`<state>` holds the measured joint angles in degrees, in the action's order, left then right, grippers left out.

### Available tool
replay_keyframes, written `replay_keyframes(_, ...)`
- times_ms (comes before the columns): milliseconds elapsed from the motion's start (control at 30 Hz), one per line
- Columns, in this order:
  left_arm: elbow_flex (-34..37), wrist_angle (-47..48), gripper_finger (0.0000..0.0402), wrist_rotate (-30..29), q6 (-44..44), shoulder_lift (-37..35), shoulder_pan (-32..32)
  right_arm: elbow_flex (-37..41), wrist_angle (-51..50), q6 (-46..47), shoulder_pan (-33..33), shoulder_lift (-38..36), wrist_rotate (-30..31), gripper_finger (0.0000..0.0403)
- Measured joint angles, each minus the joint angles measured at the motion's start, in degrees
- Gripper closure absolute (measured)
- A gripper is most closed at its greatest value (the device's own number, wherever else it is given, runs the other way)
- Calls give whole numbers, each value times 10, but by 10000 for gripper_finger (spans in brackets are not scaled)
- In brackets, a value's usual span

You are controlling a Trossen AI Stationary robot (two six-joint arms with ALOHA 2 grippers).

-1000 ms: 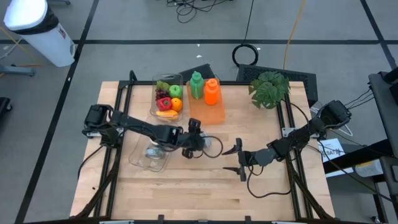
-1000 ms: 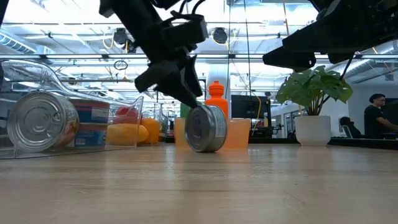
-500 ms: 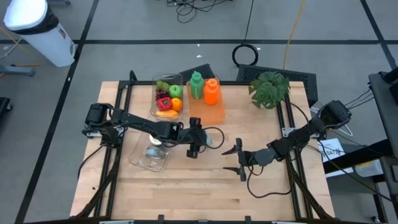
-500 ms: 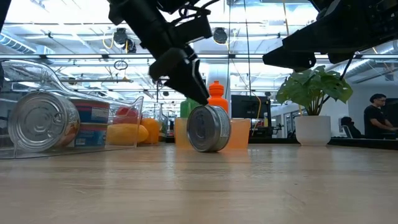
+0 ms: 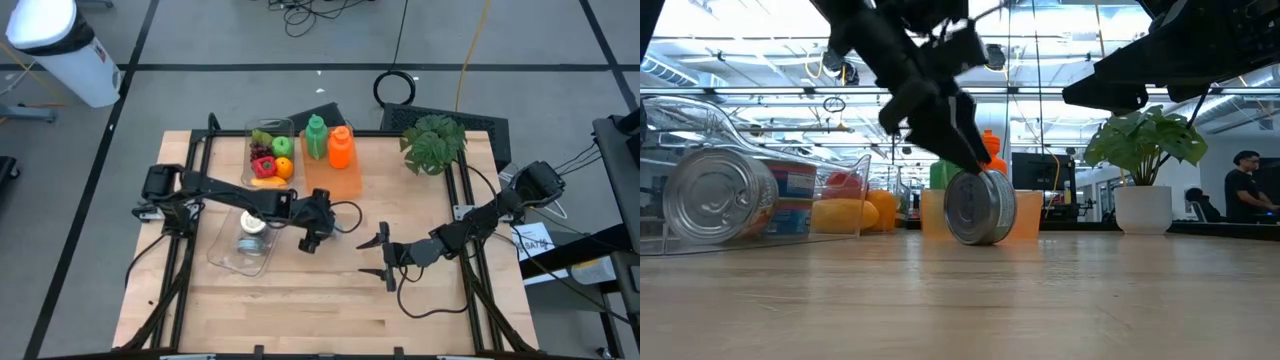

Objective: Pick & Place Food Item
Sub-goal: Put the green tuna can into the bottom transparent bin

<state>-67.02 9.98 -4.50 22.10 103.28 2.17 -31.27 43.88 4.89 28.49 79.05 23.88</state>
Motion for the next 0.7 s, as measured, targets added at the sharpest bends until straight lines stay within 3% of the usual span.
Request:
replay_keyframes(467,1,-26,98,56,-27,38,-32,0,0,0,0,0,0,138)
replay_keyframes(567,0,-19,123,56,-59,45,-32,0,0,0,0,0,0,138)
replay_keyframes(700,0,-27,192,44,-66,54,-27,0,0,0,0,0,0,138)
